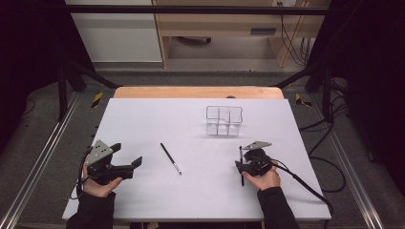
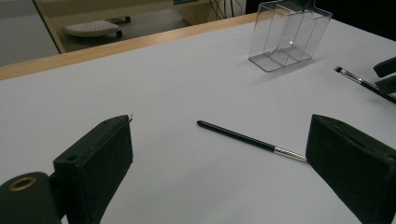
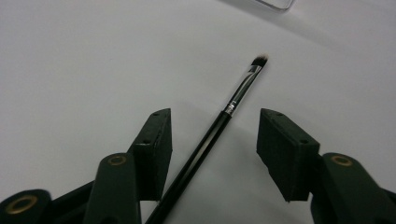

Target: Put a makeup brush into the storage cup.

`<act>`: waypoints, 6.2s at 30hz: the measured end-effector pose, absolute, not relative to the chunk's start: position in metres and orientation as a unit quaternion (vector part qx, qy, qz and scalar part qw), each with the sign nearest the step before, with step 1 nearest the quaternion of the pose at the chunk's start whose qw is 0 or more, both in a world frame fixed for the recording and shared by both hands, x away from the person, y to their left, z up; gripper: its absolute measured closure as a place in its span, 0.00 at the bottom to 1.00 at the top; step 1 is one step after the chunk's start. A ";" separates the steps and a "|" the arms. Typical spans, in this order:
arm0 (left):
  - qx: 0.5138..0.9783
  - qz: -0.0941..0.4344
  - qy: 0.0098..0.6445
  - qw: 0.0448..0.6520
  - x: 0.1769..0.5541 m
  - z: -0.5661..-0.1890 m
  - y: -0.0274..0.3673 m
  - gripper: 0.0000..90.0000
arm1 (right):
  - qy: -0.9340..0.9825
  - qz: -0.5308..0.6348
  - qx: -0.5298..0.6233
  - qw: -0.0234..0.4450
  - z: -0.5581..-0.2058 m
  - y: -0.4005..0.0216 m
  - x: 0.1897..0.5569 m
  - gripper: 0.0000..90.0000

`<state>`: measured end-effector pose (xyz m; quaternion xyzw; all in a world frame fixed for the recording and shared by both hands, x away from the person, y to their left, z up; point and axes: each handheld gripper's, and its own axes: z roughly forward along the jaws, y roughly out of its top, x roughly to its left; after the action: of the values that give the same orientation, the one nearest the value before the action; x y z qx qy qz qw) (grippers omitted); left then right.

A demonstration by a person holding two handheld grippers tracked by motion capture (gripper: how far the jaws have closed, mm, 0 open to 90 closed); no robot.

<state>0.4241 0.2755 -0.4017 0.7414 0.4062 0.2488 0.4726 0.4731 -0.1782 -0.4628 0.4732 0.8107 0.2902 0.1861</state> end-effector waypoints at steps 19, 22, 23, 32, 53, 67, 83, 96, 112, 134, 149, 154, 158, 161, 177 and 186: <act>0.743 0.246 0.406 0.472 0.424 -0.403 0.275 0.08 | 0.822 0.282 0.466 0.164 -0.469 -0.176 0.474 0.77; 0.743 0.246 0.406 0.472 0.424 -0.403 0.275 0.08 | 0.823 0.283 0.466 0.162 -0.469 -0.176 0.474 0.79; 0.743 0.246 0.406 0.472 0.424 -0.403 0.275 0.08 | 0.823 0.283 0.466 0.162 -0.469 -0.176 0.474 0.80; 0.744 0.245 0.406 0.471 0.425 -0.403 0.274 0.08 | 0.824 0.279 0.466 0.162 -0.468 -0.177 0.474 0.85; 0.746 0.244 0.405 0.469 0.425 -0.404 0.274 0.08 | 0.827 0.269 0.463 0.169 -0.467 -0.181 0.475 0.92; 0.746 0.243 0.407 0.467 0.426 -0.404 0.276 0.08 | 0.834 0.266 0.455 0.164 -0.440 -0.186 0.476 0.69; 0.748 0.244 0.407 0.464 0.426 -0.405 0.276 0.08 | 0.871 0.168 0.450 0.099 -0.442 -0.171 0.499 0.74; 0.750 0.243 0.407 0.461 0.427 -0.406 0.275 0.08 | 0.875 0.150 0.451 0.088 -0.450 -0.169 0.510 0.81; 0.752 0.242 0.406 0.460 0.427 -0.407 0.274 0.08 | 0.875 0.128 0.462 0.067 -0.448 -0.161 0.515 0.93; 0.752 0.243 0.406 0.460 0.427 -0.406 0.274 0.08 | 0.867 0.166 0.462 0.085 -0.433 -0.164 0.505 0.93; 0.752 0.242 0.406 0.459 0.427 -0.407 0.273 0.08 | 0.831 0.277 0.464 0.131 -0.405 -0.177 0.488 0.93; 0.752 0.243 0.407 0.459 0.427 -0.407 0.274 0.08 | 0.824 0.302 0.458 0.142 -0.401 -0.179 0.484 0.93; 0.752 0.242 0.406 0.458 0.427 -0.407 0.273 0.08 | 0.810 0.331 0.458 0.158 -0.396 -0.182 0.481 0.93; 0.753 0.242 0.407 0.458 0.427 -0.408 0.273 0.08 | 0.801 0.344 0.460 0.168 -0.394 -0.184 0.480 0.93; 0.753 0.242 0.407 0.457 0.427 -0.408 0.273 0.08 | 0.743 0.429 0.469 0.209 -0.378 -0.195 0.471 0.93; 0.751 0.242 0.408 0.458 0.427 -0.408 0.274 0.08 | 0.716 0.463 0.473 0.221 -0.370 -0.195 0.473 0.93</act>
<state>0.4271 0.2742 -0.4081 0.7514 0.4084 0.2424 0.4581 0.4726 -0.1953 -0.3695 0.4732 0.7158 0.4633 0.2215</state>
